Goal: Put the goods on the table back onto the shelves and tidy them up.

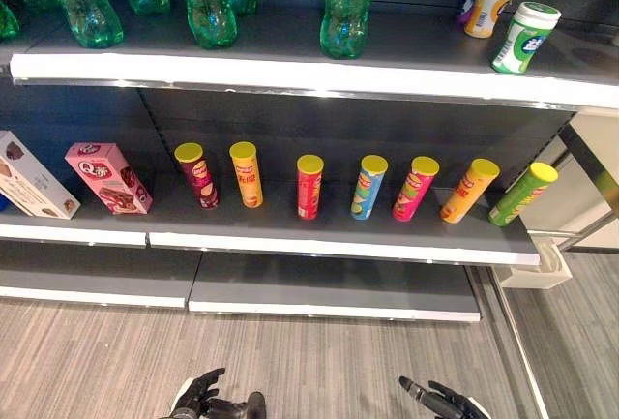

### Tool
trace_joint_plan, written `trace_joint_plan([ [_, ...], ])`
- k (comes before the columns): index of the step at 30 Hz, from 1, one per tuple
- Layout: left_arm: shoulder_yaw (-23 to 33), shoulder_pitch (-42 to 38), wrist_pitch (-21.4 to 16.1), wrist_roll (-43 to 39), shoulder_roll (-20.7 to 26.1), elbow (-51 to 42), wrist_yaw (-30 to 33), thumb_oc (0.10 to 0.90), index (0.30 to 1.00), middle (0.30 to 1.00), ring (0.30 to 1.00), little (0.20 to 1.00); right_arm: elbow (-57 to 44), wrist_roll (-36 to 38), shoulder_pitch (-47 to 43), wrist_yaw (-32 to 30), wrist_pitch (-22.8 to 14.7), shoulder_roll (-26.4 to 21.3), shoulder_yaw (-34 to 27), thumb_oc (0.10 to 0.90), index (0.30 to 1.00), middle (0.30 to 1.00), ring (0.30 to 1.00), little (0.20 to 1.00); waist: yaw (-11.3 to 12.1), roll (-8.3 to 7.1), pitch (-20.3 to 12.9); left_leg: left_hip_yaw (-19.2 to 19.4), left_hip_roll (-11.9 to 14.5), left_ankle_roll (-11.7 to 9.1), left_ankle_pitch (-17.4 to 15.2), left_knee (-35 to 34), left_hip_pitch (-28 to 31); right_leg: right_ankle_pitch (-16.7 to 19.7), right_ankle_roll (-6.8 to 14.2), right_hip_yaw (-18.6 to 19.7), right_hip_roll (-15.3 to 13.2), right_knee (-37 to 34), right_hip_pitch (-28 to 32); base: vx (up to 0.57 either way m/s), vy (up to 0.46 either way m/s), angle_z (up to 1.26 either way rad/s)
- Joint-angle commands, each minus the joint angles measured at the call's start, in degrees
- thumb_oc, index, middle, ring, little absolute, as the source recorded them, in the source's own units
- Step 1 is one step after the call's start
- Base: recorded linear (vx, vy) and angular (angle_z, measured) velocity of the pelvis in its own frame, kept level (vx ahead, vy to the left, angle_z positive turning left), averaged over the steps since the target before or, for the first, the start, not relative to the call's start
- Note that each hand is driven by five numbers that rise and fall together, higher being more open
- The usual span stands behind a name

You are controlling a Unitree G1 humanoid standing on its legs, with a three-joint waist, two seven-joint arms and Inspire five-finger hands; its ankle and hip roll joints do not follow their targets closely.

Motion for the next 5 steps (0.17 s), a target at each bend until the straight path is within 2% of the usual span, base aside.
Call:
trace_joint_plan([
  [1,0.0,-4.5,-2.6,-0.4,1.6,1.5,0.6,0.8,0.9,0.9,0.9,0.9,-1.6,-0.8,-4.0,-2.2,-2.1,-0.7,-1.0,0.8,0.9,0.9,0.9,0.9,2.2,0.46,0.9,-1.5,2.3,-1.5,-5.0,0.2,2.6,-0.3,1.4,-2.7,-0.7,2.1,-0.7,0.0,0.0,0.0],
  [5,-0.7,-5.8,-2.7,-0.7,0.9,3.2,1.2,0.8,0.9,0.9,0.9,0.9,4.1,-1.0,-6.5,-3.2,-1.7,1.1,-0.2,0.8,0.9,0.9,0.9,0.9,2.5,0.39,0.7,-1.6,2.4,-1.6,-5.3,0.2,3.3,-0.5,1.3,-2.9,-0.7,2.0,0.1,0.0,0.0,0.0],
])
